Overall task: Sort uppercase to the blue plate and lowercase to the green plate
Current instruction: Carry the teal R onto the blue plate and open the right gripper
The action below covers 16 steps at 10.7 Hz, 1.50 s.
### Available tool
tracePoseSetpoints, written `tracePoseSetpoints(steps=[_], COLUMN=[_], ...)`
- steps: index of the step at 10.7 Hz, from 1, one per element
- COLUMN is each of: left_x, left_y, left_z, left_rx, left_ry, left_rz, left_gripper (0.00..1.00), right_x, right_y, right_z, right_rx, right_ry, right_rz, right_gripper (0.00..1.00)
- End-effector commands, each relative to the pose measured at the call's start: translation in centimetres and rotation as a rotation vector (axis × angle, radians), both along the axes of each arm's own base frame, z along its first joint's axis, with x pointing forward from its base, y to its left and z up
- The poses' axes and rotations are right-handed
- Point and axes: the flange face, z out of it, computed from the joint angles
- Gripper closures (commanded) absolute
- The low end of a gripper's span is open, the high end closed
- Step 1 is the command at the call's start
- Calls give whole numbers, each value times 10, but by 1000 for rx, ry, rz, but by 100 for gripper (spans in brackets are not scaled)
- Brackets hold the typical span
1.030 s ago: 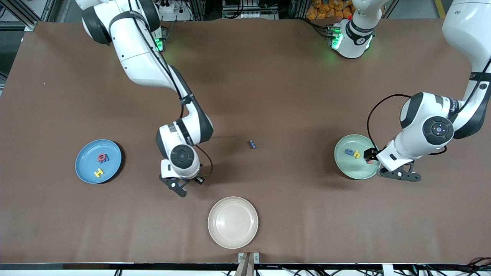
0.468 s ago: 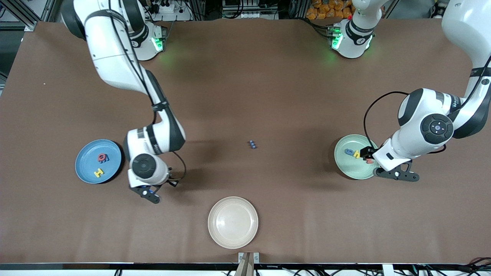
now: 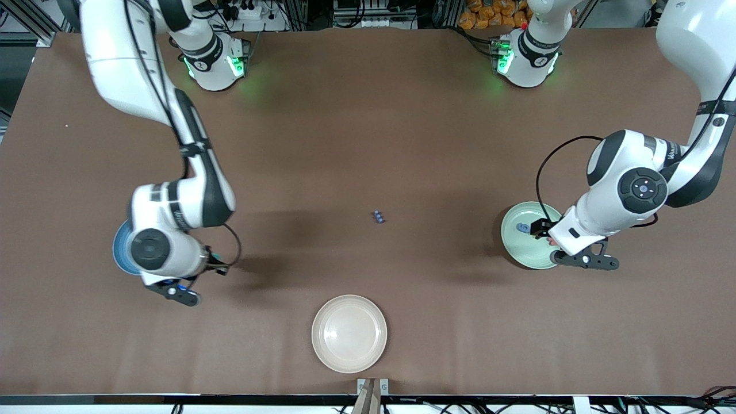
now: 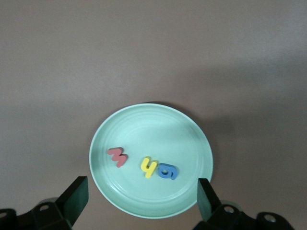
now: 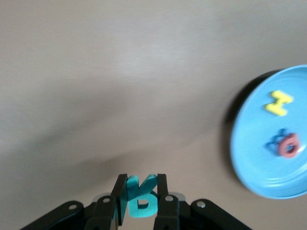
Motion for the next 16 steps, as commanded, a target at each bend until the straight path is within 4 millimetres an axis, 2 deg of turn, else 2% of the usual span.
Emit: tracePoseSetpoints(steps=[1,2,4,6,7,8,10,12,13,15,16], left_x=[-7,-14,-37,-65,-78,-87,-89,-103,-101,-96,-94], left_y=[-16,-29,-80,-136,-166,-189,-211,-246,-252,-256,-254], left_z=[12,12,16,23,24,26,18,7,-2,-13,-19], left_rx=[-5,0,-24,-52,-55,-64,-114,-150,-158,-183,-192], left_ry=[13,32,52,61,61,56,58,46,50,70,89], left_rz=[47,56,70,-76,-173,-247,-272,-282,-252,-118,-11], left_gripper=[0,0,0,0,0,0,0,21,31,42,46], right_x=[-28,-31,-35,-37,-37,-38,-35,-30,-26,-20,-18], right_y=[-61,-84,-119,-129,-131,-135,-137,-137,-129,-124,-130], right_z=[18,18,13,6,3,0,5,6,8,17,21], right_rx=[48,61,78,82,80,81,81,81,81,85,85], right_ry=[39,52,71,86,91,94,84,73,66,43,35], right_rz=[104,138,187,184,182,175,173,173,182,182,175], right_gripper=[100,100,100,100,52,1,0,0,0,0,0])
